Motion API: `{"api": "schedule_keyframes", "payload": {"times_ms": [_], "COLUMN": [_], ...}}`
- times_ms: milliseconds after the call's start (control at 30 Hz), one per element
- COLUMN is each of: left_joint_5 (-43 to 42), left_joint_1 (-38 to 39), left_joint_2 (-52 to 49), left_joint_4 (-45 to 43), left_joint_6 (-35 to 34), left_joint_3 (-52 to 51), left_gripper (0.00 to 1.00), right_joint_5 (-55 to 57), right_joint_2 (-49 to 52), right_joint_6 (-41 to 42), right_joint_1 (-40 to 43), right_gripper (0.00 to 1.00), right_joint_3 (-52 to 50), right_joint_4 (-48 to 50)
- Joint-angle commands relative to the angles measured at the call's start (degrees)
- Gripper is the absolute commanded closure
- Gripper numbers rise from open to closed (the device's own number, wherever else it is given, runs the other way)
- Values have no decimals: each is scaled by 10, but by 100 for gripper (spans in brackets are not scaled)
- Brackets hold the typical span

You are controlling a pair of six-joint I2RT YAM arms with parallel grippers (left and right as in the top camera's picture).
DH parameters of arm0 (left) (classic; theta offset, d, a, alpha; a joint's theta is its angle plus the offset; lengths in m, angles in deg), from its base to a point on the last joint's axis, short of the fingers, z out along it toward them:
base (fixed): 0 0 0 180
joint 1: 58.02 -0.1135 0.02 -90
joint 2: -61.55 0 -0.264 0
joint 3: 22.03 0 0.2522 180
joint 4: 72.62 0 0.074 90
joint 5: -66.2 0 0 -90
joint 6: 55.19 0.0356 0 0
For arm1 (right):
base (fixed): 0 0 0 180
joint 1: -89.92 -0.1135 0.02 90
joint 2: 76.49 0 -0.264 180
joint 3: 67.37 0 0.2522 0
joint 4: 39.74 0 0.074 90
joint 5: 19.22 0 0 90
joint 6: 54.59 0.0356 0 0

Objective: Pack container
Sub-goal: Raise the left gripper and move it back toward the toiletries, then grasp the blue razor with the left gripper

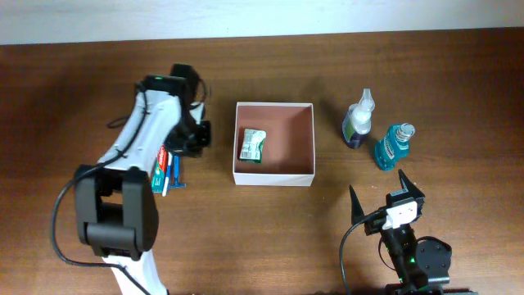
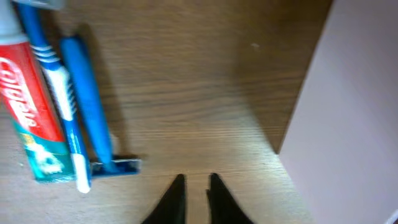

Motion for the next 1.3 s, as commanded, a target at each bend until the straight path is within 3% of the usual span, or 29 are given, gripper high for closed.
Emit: {"api": "schedule_keyframes", "payload": {"times_ms": [0, 133, 233, 533, 1267], "left_joint_5": [-25, -24, -15, 25, 34], "left_joint_1": [-22, -41, -51, -80, -80], "left_joint_2": [15, 15, 15, 15, 15], "left_joint_4": [-1, 1, 7, -4, -150], "left_joint_6": [46, 52, 52, 52, 52], "left_joint_3": [-5, -12, -19, -44, -153], "left_gripper": [78, 62, 56, 53, 53], "right_joint_5": [1, 1, 1, 1, 1], "right_joint_2": [-4, -4, -4, -4, -4], "right_joint_6": [2, 2, 2, 2, 2], "right_joint_1": [5, 5, 5, 5, 5], "right_gripper": [2, 2, 2, 2, 2], "right_joint_3": [-4, -4, -4, -4, -4], "right_joint_4": [-1, -1, -1, -1, -1]}}
